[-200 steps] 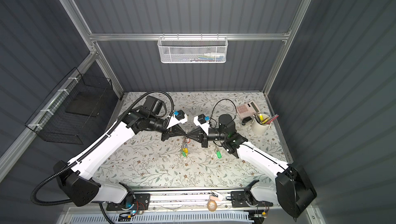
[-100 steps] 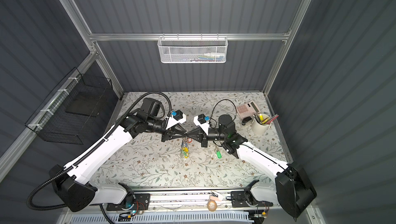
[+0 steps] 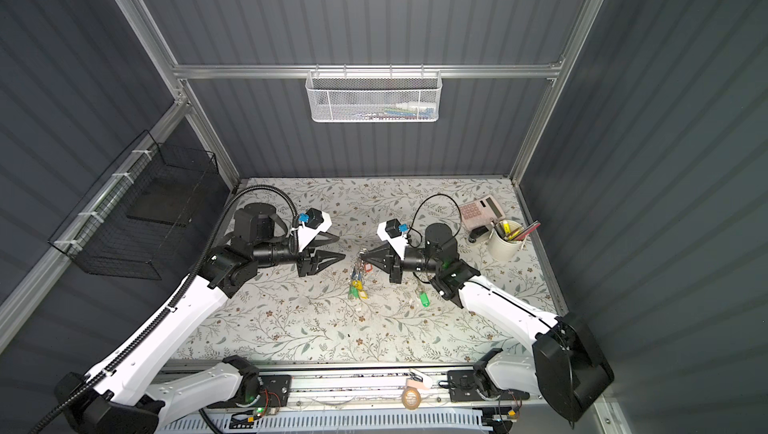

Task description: Put the keys on the keyring

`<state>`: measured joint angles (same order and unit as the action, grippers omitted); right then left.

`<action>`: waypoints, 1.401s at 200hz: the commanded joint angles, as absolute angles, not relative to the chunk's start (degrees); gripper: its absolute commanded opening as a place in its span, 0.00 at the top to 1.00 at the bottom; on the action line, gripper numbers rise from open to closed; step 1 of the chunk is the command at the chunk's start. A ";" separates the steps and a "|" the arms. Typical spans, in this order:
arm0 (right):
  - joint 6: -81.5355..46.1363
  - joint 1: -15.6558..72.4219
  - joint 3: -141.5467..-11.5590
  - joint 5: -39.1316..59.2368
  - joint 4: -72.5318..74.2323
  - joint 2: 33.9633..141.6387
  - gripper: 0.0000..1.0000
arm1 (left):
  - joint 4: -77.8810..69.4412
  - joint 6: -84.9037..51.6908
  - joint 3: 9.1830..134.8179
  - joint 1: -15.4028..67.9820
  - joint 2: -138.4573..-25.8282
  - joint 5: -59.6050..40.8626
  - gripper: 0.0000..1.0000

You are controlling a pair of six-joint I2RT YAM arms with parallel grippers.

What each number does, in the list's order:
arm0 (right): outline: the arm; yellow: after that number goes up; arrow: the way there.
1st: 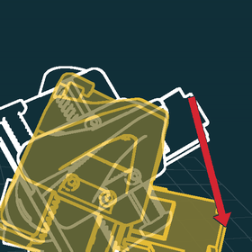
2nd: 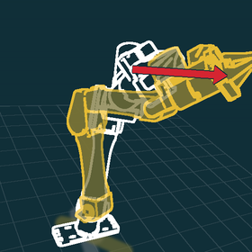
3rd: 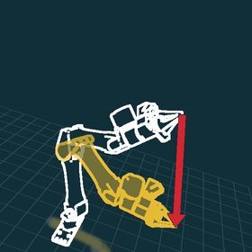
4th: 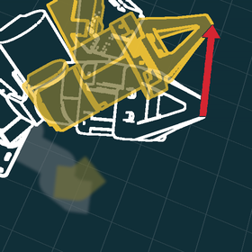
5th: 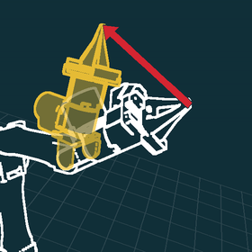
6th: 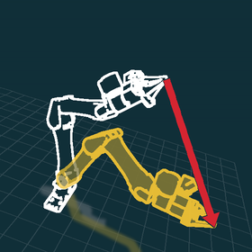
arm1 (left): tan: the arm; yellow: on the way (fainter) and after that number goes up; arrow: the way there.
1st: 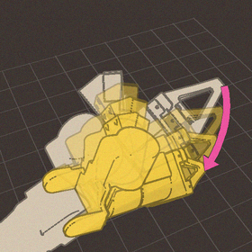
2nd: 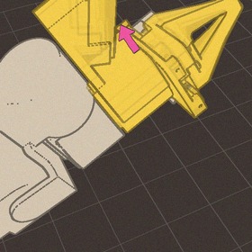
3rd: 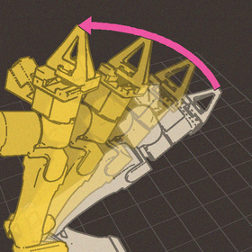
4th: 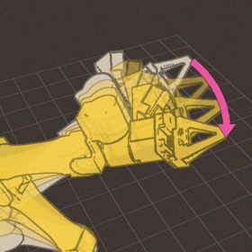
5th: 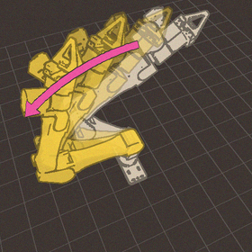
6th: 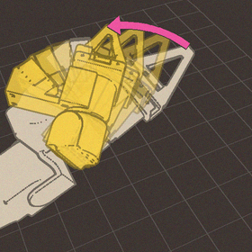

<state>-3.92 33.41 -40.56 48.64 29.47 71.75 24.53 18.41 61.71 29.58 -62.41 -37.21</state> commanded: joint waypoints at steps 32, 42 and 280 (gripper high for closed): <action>-6.84 33.49 -41.28 46.94 35.64 73.02 1.00 | 22.40 12.27 54.49 32.64 -58.89 -36.12 0.39; -6.97 33.55 -41.65 46.61 35.68 73.30 1.00 | 23.12 12.26 54.57 33.56 -59.66 -36.64 0.40; -9.72 35.33 -40.91 42.04 38.30 75.38 1.00 | 17.38 4.91 54.50 39.19 -64.98 -23.09 1.00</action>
<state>-9.89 34.81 -40.49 42.74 36.84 75.07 18.79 5.30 54.63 38.68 -66.89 -23.55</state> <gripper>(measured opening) 0.050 0.100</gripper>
